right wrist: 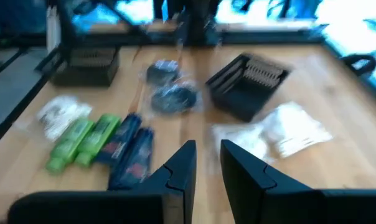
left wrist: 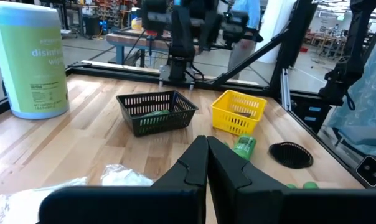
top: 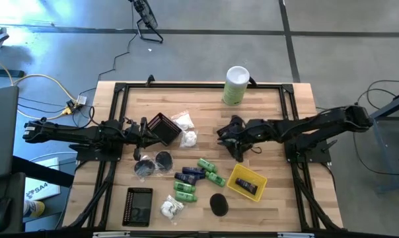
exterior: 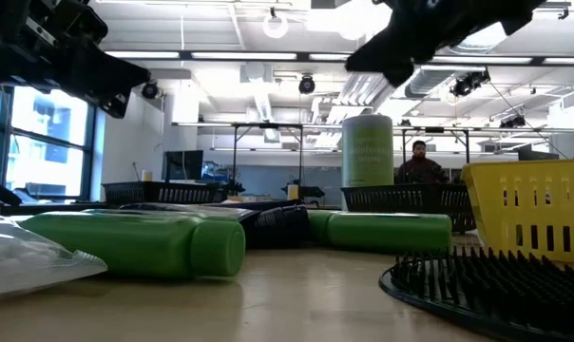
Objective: Pick & Place Travel size toiletries
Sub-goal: Put the hairbrush into the top left black bin
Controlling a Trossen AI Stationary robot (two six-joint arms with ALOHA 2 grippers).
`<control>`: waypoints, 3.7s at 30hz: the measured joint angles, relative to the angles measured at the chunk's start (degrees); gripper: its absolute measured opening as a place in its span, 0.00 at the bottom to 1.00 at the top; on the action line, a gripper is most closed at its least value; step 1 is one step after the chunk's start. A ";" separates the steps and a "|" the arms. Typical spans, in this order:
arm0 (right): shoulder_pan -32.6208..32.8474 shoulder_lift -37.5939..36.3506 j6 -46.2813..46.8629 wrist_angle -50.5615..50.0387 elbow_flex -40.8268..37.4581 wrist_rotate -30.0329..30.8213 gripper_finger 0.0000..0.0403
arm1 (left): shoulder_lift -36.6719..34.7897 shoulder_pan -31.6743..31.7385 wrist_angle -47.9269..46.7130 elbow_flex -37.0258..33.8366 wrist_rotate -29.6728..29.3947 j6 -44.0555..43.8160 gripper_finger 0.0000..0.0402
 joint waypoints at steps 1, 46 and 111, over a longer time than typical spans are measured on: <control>-0.42 -1.42 -0.17 -0.64 -0.37 0.43 0.16 | 0.00 0.01 -0.03 0.00 0.00 0.01 0.00; -7.16 -50.32 4.67 -12.07 -24.82 3.61 0.16 | -0.02 0.00 1.84 -0.02 -0.39 0.03 0.00; -7.21 -50.32 -9.52 13.26 -34.22 12.20 0.16 | 61.03 -24.40 -65.68 55.33 -26.90 -39.07 0.00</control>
